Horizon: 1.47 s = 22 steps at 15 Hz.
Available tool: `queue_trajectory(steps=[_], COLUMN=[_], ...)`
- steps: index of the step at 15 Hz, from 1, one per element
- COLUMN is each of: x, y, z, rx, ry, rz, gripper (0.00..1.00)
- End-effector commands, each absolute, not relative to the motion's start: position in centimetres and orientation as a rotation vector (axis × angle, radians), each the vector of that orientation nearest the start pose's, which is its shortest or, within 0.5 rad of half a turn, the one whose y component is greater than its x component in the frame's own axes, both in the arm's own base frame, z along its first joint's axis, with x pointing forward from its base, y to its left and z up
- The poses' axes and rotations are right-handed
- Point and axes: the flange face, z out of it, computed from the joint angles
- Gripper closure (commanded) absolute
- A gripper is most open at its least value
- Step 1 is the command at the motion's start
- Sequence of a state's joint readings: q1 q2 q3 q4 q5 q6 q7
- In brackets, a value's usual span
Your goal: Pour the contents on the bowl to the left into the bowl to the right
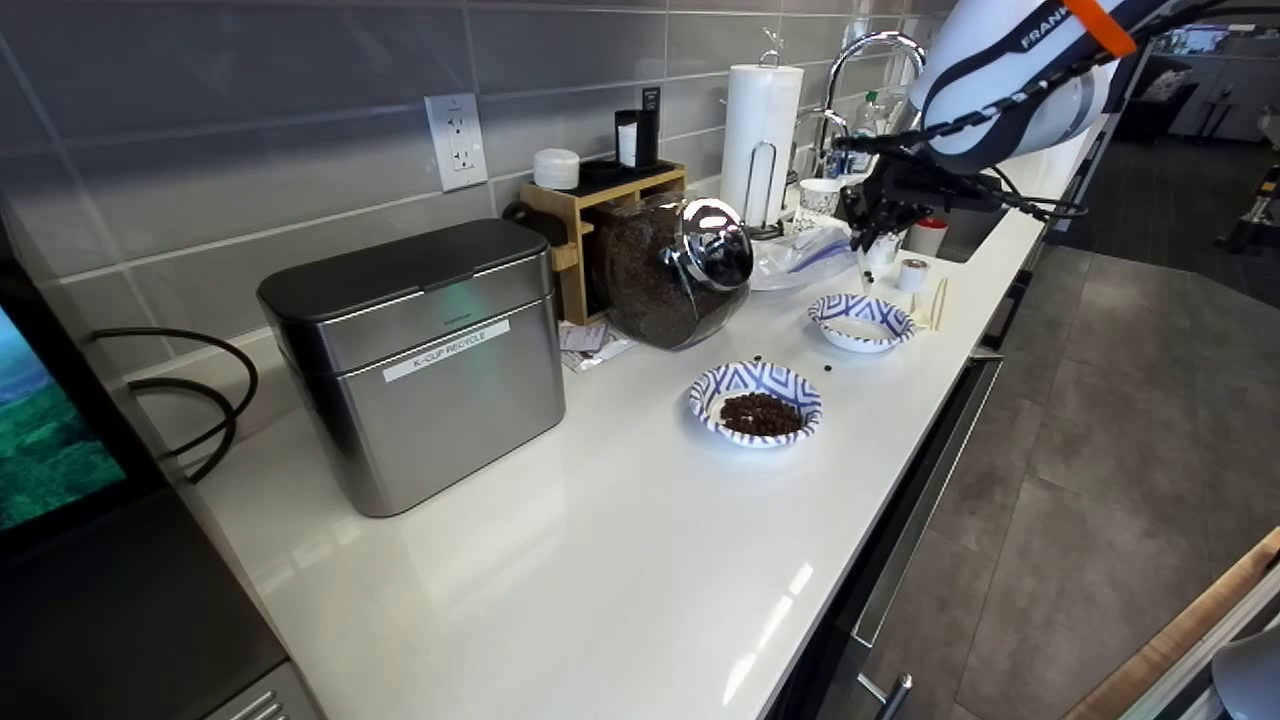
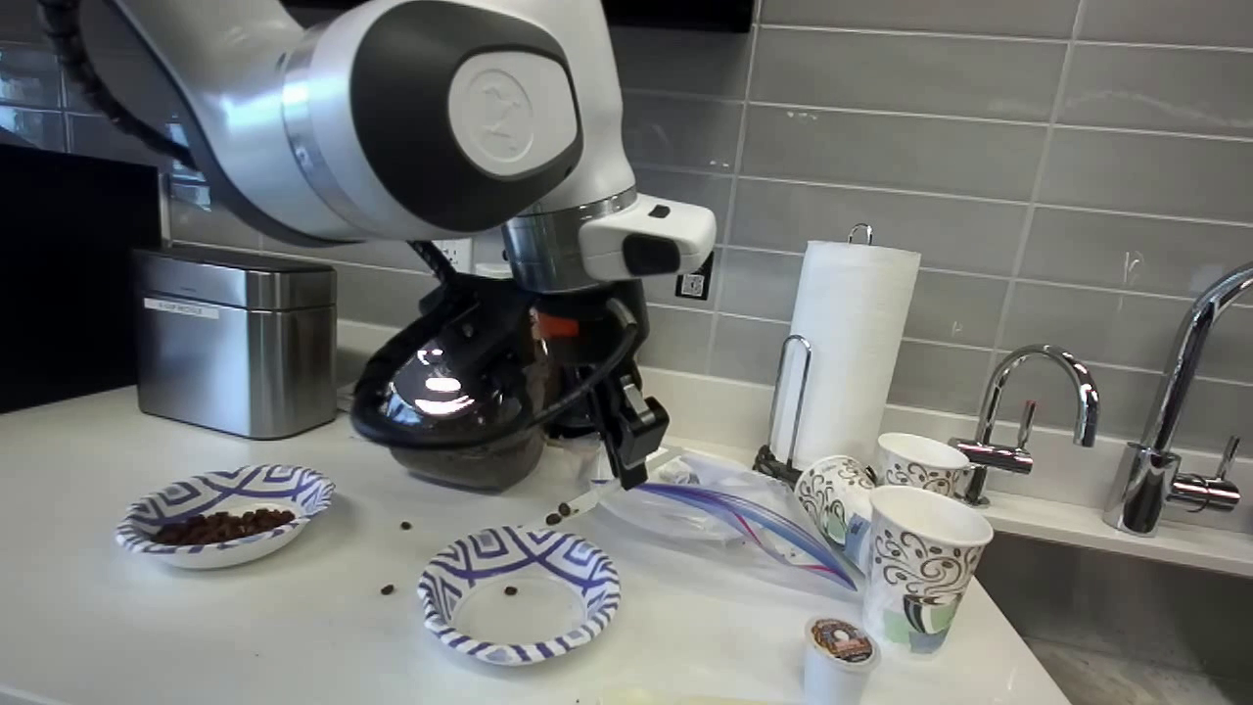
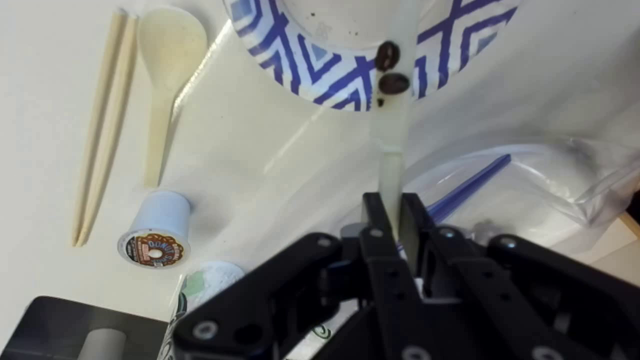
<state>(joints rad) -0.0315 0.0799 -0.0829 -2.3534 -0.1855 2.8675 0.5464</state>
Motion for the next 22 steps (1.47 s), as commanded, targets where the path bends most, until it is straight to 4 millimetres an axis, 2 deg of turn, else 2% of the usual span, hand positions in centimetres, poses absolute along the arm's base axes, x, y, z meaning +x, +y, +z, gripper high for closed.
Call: queue_trajectory(steps=[1,6,10,19,22], x=[52.0,51.0,49.6,46.2,44.6], y=[-4.0,-6.0,-5.3,-1.2,1.2], z=[33.7,36.4,37.1,32.2,30.8], rx=[-2.920,-2.894,-2.861,-2.805,-2.787], ry=[0.752,0.784,0.817,0.676,0.626], rz=[-0.861,-1.050,-1.088,-0.909,-0.860], gripper=[0.97,0.97,0.97,0.97,0.97])
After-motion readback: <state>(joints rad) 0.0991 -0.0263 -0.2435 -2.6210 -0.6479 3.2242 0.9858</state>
